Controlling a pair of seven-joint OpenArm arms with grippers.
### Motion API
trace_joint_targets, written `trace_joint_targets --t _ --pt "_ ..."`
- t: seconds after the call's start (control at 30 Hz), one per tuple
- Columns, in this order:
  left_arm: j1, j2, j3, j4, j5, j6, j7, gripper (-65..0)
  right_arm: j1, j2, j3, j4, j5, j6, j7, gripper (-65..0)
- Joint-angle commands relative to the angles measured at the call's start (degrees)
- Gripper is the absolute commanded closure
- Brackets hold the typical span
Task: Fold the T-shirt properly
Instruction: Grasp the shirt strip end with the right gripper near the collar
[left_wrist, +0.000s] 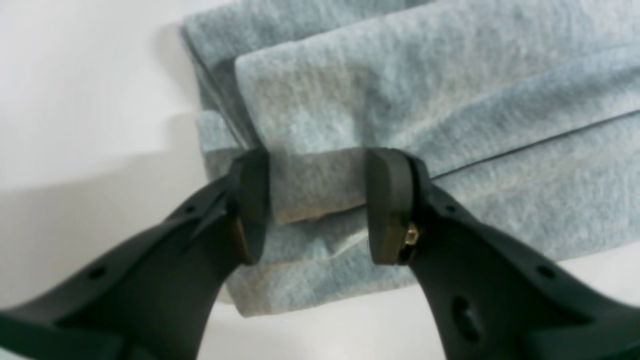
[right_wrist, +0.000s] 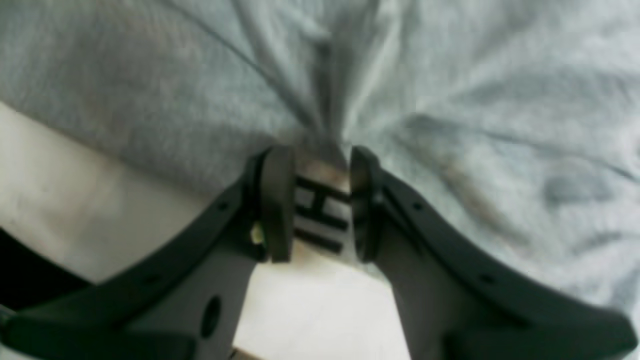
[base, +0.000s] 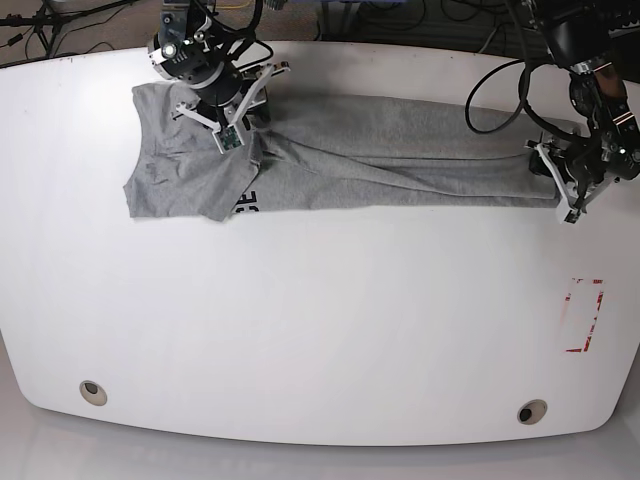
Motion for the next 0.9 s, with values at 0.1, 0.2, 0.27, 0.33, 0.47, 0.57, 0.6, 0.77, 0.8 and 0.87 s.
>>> trace_joint_targets --t 0.1,0.2,0.27,0.33,0.47,0.57,0.6,0.77,0.8,0.87 --pt "-0.84 -0.98 -0.23 1.05 -0.47 -0.06 -0.33 -27.5 0.1 -0.48 -0.41 1.84 1.06 0.06 1.42 -17.0" --pt "-0.93 -0.98 -0.23 1.22 -0.56 -0.06 -0.25 -27.5 1.06 -0.57 -0.5 1.75 1.06 0.06 2.21 -16.8" --pt "-0.93 -0.98 -0.23 1.31 -0.56 -0.06 -0.25 -27.5 2.38 -0.66 -0.5 1.75 1.15 0.06 2.74 -16.8" --pt "-0.93 -0.98 -0.23 1.4 -0.56 -0.06 -0.25 -27.5 3.53 -0.66 -0.5 1.75 1.15 0.06 2.82 -16.8" --pt "-1.55 -0.98 -0.31 1.4 -0.64 -0.06 -0.25 -27.5 6.51 -0.66 -0.5 1.66 1.15 0.06 2.65 -16.8" --pt "-2.16 -0.98 -0.4 1.4 -0.64 -0.06 -0.16 -27.5 8.1 -0.66 -0.33 1.57 1.15 0.06 2.56 -16.6" --pt "-2.25 -0.98 -0.49 1.4 -0.64 -0.06 -0.16 -27.5 8.71 -0.66 -0.24 1.4 1.15 0.06 2.56 -16.6" --pt "-2.69 -0.98 -0.49 1.48 -0.64 -0.06 -0.16 -27.5 11.79 -0.31 -0.06 -0.27 0.8 0.06 2.56 -16.6" --pt "-3.04 -0.98 -0.49 1.48 -0.64 -0.06 -0.16 -27.5 12.32 -0.22 -0.06 -1.15 0.62 0.06 2.65 -16.6" --pt "-3.48 -0.98 -0.58 1.48 -0.64 -0.06 -0.16 -27.5 12.93 0.13 -0.06 -3.17 0.62 0.06 2.91 -16.6"
